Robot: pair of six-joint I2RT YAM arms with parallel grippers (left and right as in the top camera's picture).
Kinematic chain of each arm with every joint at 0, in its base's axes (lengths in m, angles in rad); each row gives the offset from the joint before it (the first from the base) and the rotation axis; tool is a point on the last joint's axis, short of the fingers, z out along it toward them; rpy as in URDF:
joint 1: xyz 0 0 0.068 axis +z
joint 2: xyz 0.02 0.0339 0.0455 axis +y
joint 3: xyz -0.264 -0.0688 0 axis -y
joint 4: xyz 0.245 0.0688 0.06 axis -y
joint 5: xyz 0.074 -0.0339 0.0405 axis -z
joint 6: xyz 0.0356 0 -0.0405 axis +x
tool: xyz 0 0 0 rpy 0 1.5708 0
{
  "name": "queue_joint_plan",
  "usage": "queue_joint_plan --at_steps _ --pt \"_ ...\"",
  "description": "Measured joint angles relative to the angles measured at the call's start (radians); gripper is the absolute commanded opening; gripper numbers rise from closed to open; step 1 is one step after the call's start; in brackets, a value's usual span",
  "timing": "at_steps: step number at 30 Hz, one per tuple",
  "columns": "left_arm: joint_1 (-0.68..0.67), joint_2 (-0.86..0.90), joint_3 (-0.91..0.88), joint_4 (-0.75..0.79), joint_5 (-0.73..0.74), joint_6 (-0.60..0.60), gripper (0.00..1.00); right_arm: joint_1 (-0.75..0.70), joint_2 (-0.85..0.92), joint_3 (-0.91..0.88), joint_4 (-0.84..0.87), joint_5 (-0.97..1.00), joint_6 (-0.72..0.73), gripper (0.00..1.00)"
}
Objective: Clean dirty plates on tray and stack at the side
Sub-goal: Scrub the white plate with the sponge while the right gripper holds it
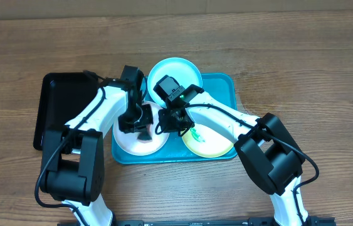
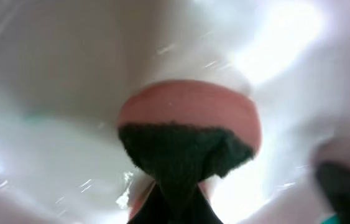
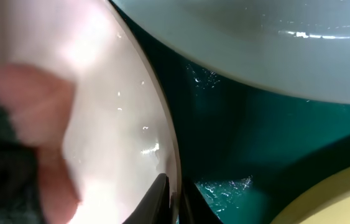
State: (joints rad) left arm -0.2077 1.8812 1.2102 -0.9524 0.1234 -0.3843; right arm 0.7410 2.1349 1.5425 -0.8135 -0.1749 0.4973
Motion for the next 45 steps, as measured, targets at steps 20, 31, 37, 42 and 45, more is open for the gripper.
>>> queue_joint_plan --at_steps 20,31,37,42,45 --pt "0.010 0.000 -0.007 0.174 -0.124 -0.122 0.04 -0.002 0.000 0.000 0.005 0.007 0.002 0.08" --pt "-0.001 0.000 -0.007 0.085 0.126 0.004 0.04 -0.001 0.000 0.000 0.006 0.007 0.003 0.08" --pt "-0.002 0.000 -0.008 -0.045 -0.006 0.055 0.04 -0.001 0.000 0.000 0.006 0.006 0.003 0.08" --pt "-0.002 0.000 -0.008 -0.063 -0.231 0.018 0.04 -0.001 0.000 0.000 0.006 0.006 0.003 0.08" --pt "-0.002 0.000 -0.008 -0.016 -0.319 -0.021 0.04 -0.001 0.000 0.000 0.006 0.006 0.003 0.08"
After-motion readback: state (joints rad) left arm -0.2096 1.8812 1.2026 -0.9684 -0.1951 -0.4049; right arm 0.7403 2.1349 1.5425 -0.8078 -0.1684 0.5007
